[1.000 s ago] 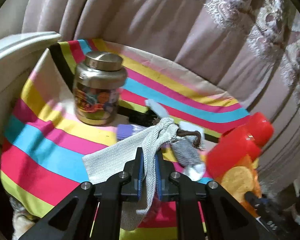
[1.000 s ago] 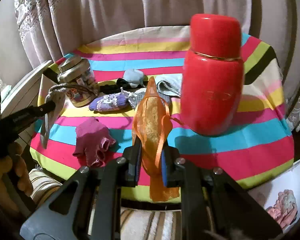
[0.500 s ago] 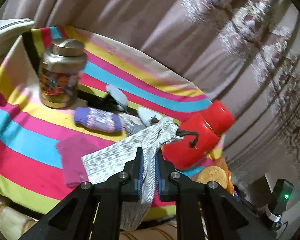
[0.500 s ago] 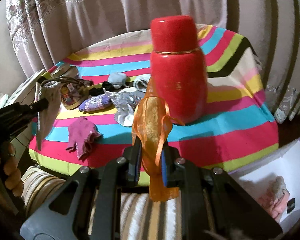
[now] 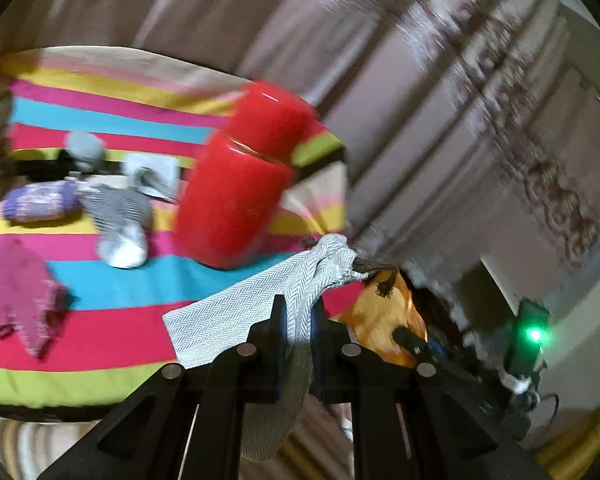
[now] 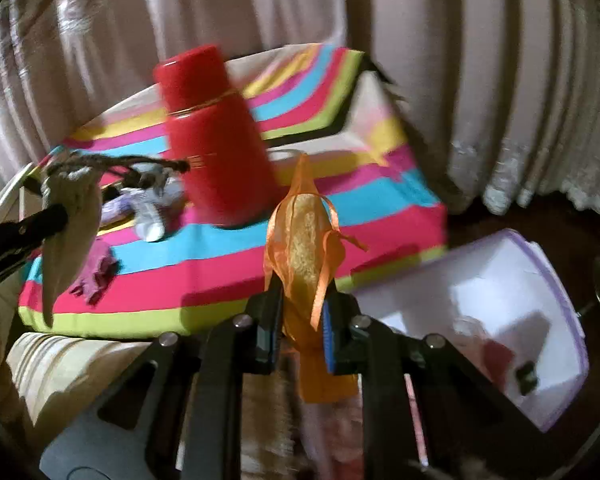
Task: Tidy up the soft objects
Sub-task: 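Carry the white bag and orange pouch over the box and open both tools, then withdraw both open tools from the box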
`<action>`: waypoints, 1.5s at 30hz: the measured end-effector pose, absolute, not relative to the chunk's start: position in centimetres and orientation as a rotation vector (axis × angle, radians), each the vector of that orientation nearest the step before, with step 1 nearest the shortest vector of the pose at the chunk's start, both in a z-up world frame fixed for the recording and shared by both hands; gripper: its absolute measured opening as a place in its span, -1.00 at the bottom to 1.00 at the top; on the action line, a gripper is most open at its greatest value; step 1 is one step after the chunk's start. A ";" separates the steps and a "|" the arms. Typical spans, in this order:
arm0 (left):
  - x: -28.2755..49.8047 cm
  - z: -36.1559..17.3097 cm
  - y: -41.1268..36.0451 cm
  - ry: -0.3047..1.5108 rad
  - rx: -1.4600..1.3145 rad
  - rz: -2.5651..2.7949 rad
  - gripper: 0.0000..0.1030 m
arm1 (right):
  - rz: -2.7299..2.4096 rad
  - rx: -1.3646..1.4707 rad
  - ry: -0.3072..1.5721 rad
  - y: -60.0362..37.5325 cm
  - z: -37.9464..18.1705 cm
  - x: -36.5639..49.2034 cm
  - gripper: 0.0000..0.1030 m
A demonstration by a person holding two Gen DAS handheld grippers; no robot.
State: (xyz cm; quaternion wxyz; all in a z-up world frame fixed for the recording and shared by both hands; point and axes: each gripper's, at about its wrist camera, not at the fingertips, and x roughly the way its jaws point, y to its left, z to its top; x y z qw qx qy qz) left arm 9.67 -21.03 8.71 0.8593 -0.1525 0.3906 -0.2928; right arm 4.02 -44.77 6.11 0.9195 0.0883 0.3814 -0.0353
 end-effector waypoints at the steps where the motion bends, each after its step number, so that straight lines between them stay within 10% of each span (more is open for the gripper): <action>1: 9.5 8.7 -22.4 0.829 -0.306 -0.640 -0.78 | -0.094 0.191 0.787 -45.8 6.1 3.7 -0.62; 9: 8.5 8.9 -30.2 0.865 -0.235 -0.771 -0.78 | -0.220 0.249 0.764 -51.8 7.0 1.3 -0.62; 18: 8.2 8.0 -33.8 0.931 -0.170 -0.835 -0.07 | -0.283 0.276 0.761 -54.2 7.2 0.7 -0.41; 45: 10.8 6.5 -21.9 0.933 -0.218 -0.603 -0.06 | -0.153 0.174 0.821 -47.6 7.1 2.8 -0.32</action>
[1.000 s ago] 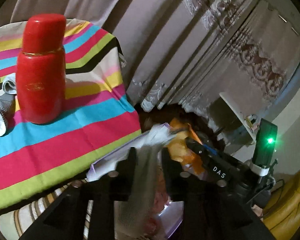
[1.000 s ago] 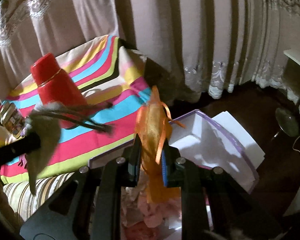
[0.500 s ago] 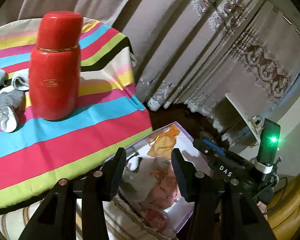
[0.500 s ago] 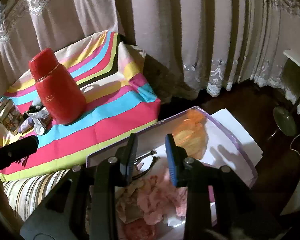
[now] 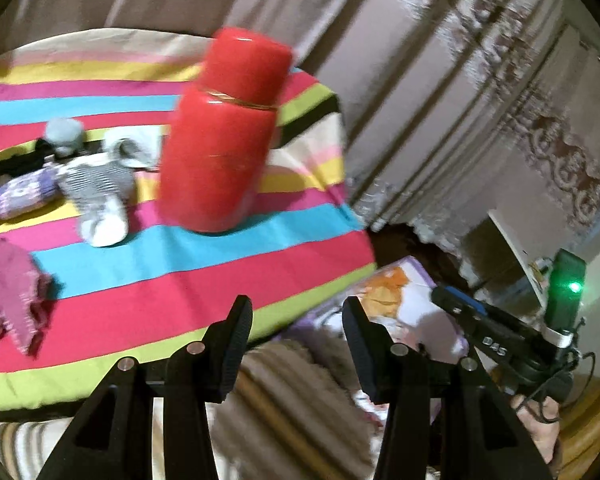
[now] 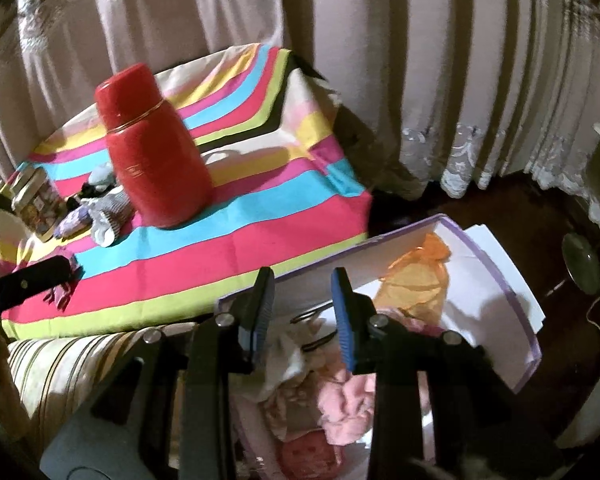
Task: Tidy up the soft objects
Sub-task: 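Withdraw both open tools from the box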
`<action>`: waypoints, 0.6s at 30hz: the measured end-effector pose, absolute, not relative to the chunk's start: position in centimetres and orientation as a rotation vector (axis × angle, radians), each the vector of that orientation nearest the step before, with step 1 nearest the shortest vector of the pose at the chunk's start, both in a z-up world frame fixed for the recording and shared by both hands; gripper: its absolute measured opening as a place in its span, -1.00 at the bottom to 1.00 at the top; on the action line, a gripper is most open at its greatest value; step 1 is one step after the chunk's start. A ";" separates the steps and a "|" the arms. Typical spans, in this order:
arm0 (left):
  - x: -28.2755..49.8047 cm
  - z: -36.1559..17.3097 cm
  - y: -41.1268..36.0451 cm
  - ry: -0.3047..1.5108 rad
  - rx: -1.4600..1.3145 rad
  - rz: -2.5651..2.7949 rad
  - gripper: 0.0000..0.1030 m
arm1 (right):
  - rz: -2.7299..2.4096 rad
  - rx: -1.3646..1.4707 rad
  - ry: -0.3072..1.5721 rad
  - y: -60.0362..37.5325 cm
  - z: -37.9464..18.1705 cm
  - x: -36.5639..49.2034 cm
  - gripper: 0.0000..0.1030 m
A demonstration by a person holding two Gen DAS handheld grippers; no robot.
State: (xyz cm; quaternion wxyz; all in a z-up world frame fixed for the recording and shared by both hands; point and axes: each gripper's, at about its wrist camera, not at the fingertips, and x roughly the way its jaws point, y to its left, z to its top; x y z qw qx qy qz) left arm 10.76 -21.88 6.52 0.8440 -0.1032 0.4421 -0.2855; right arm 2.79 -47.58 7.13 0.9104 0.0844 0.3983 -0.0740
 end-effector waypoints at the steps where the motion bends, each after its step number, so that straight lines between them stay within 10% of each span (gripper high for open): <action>1: 11.0 6.3 -20.9 0.937 -0.221 -0.577 -0.06 | -0.144 0.170 0.824 -47.2 7.1 2.9 -0.27; 18: 16.0 0.6 -2.3 1.049 -0.474 -0.036 0.11 | 0.034 0.080 0.896 -38.1 5.7 6.7 0.10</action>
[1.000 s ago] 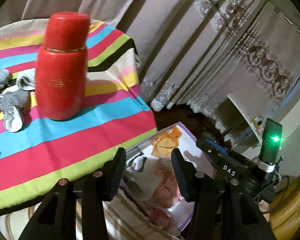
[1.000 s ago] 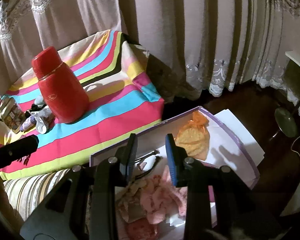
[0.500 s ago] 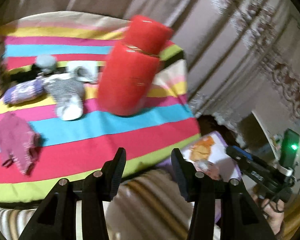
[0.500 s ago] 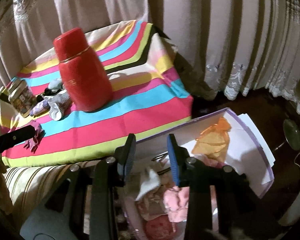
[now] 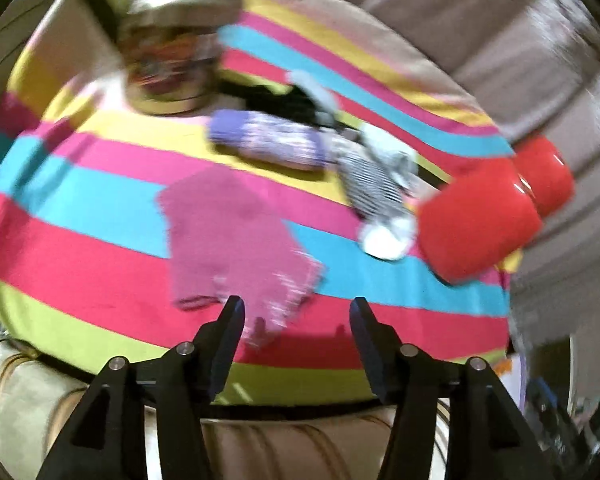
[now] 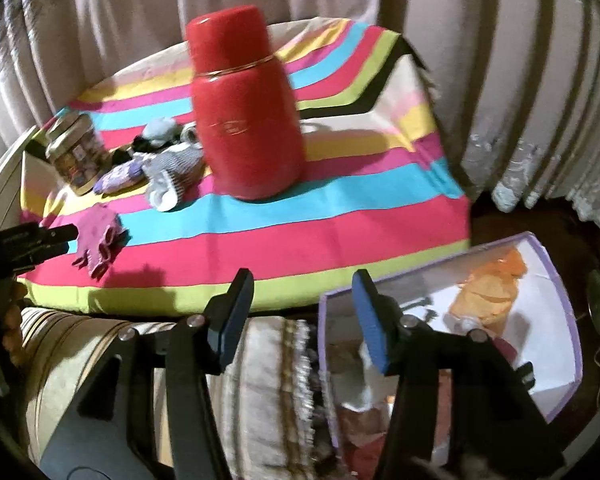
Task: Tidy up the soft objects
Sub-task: 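Withdraw both open tools from the box, then grasp the pink knit glove with the left tool while the right tool grasps the gingham drawstring bag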
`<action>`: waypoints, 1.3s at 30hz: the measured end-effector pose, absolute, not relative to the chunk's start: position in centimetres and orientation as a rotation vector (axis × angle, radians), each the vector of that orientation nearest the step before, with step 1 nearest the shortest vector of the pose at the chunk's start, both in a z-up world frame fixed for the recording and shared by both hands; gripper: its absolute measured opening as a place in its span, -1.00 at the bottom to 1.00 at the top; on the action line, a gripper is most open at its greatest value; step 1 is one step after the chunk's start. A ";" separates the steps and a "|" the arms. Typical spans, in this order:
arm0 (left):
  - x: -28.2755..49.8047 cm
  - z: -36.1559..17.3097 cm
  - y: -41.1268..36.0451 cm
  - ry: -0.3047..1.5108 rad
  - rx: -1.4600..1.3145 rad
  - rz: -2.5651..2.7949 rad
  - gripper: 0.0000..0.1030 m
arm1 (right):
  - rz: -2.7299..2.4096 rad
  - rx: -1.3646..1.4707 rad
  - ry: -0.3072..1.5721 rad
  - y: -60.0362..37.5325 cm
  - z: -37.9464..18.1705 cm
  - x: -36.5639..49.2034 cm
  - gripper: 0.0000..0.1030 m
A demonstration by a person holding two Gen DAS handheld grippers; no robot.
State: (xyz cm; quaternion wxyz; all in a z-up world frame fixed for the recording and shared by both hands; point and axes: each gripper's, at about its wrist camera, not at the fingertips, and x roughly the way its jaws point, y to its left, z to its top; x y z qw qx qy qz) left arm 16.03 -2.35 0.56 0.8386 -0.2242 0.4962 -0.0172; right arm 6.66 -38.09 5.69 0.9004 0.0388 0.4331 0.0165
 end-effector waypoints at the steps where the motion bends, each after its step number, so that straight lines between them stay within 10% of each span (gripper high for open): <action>1: 16.3 0.2 -1.5 1.054 -0.491 -0.013 0.13 | 0.046 0.070 0.901 -37.4 5.6 7.1 0.11; 24: 25.7 -4.6 -1.5 1.206 -0.373 0.176 0.46 | 0.187 -0.035 0.918 -29.2 4.8 12.7 0.28; 32: 26.1 -4.6 -3.2 1.149 -0.171 0.156 -0.40 | 0.195 -0.051 0.922 -27.7 4.0 14.3 0.32; 39: 25.0 -4.7 -2.8 1.096 -0.183 0.135 -0.69 | 0.229 -0.084 0.896 -24.9 4.0 16.0 0.33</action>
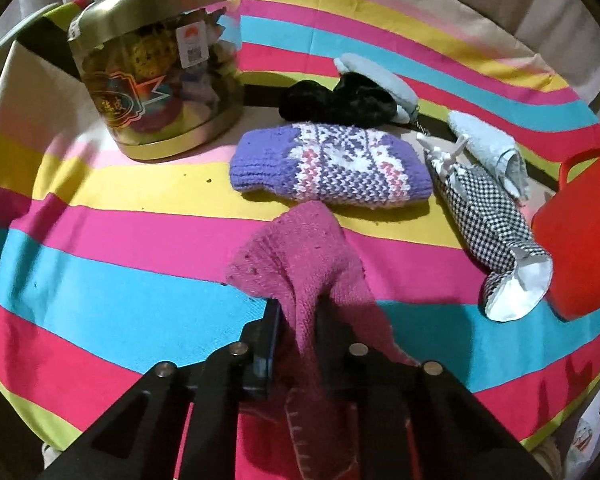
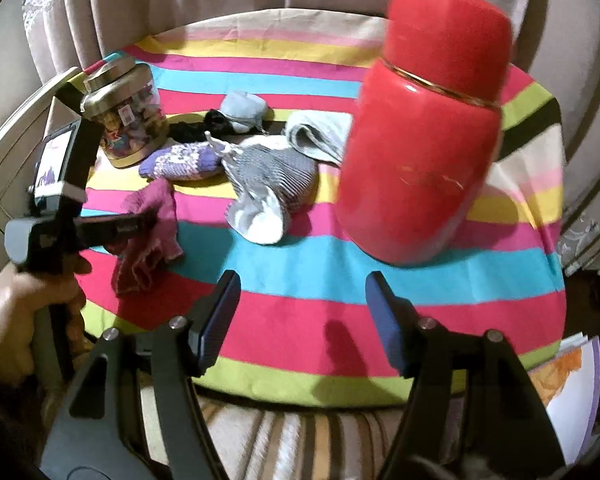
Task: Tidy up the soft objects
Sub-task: 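Grasp the pink knit glove with the left tool while the right tool grasps the gingham drawstring bag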
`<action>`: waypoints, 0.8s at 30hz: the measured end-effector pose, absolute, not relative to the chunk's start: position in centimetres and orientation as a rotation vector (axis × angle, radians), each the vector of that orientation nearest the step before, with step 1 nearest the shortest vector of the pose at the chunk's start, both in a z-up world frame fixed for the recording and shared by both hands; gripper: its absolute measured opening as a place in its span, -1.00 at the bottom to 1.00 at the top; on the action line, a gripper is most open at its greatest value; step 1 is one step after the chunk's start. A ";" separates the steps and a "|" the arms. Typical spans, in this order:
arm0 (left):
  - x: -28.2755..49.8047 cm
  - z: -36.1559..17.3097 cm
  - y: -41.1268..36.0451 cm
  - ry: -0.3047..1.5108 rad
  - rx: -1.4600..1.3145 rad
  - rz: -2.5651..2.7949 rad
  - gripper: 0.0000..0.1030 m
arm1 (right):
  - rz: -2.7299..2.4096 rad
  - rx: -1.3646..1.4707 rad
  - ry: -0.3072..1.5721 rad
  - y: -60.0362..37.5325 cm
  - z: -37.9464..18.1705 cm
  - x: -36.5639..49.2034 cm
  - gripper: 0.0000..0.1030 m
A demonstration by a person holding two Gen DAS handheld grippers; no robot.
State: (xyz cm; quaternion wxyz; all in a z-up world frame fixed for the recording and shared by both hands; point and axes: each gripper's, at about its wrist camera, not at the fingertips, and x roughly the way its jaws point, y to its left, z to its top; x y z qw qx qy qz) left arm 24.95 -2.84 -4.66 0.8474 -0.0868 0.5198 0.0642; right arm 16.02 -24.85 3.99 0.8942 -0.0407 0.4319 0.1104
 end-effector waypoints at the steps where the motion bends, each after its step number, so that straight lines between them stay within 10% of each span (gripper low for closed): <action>1: 24.4 -4.5 -2.6 1.088 -0.199 0.129 -0.70 | 0.231 -0.085 0.891 -24.4 4.1 16.4 0.33; 24: 20.6 -0.6 2.8 0.835 -0.413 0.146 -0.70 | 0.199 -0.277 0.924 -15.3 -0.8 25.5 0.44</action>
